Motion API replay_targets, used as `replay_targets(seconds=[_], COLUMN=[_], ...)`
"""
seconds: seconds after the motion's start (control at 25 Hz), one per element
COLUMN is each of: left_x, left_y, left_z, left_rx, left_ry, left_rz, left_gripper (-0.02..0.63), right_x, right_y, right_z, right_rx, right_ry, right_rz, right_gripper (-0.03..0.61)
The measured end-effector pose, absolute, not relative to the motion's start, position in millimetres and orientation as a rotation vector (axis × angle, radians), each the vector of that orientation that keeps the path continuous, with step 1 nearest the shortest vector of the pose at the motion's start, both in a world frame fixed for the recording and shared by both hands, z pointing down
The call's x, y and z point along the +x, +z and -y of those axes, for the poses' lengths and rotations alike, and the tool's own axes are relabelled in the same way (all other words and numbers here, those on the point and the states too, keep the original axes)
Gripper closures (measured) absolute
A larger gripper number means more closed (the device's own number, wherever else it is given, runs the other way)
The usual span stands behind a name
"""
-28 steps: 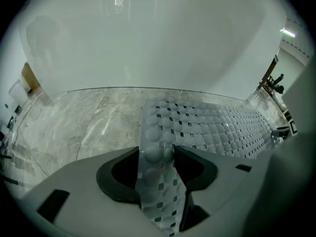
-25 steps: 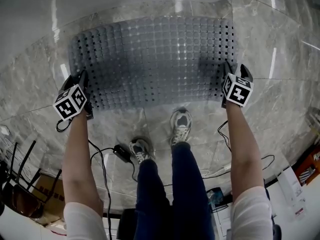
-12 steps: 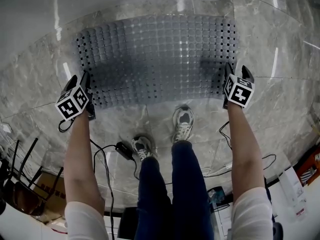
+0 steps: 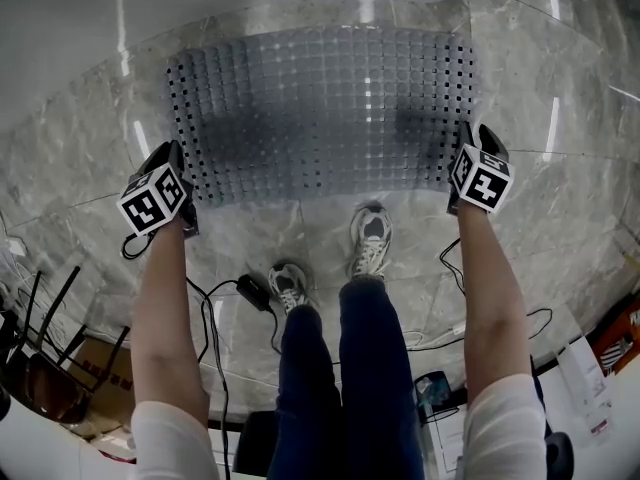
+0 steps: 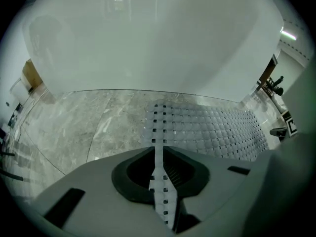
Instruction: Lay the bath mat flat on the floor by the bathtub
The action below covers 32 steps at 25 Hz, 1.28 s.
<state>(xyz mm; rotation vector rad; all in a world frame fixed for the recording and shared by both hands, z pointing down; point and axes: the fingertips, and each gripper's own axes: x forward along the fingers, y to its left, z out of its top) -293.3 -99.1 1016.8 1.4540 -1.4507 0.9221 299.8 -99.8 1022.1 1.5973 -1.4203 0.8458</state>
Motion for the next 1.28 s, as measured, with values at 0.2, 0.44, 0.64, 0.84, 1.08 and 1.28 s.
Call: replay_targets(seconds=[0.2, 0.44, 0.64, 0.84, 1.08, 1.28], left_x=[-279, -264, -260, -253, -242, -233], left_y=[995, 961, 933, 904, 854, 812], left_z=[110, 118, 111, 105, 98, 93], left_rx=[1.487, 1.518, 1.535, 1.569, 1.626, 1.672], left_ry=[0.821, 0.704, 0.698, 0.713, 0.666, 0.621], left_rz=[1.433, 1.456, 1.436, 1.405, 1.389, 1.387], left_gripper=[0.566, 0.575, 0.575, 0.575, 0.575, 0.575], right_x=[295, 287, 279, 269, 249, 233], right_y=[1003, 973, 942, 911, 866, 830], right_z=[100, 101, 103, 103, 97, 89], right_rx=[1.588, 1.584, 1.64, 1.665, 1.655, 1.647], right_ry=[0.865, 0.878, 0.903, 0.931, 0.95, 0.964], right_rz=[1.429, 1.473, 1.507, 1.536, 1.57, 1.598], right_gripper=[0.525, 0.548, 0.549, 0.549, 0.549, 0.549])
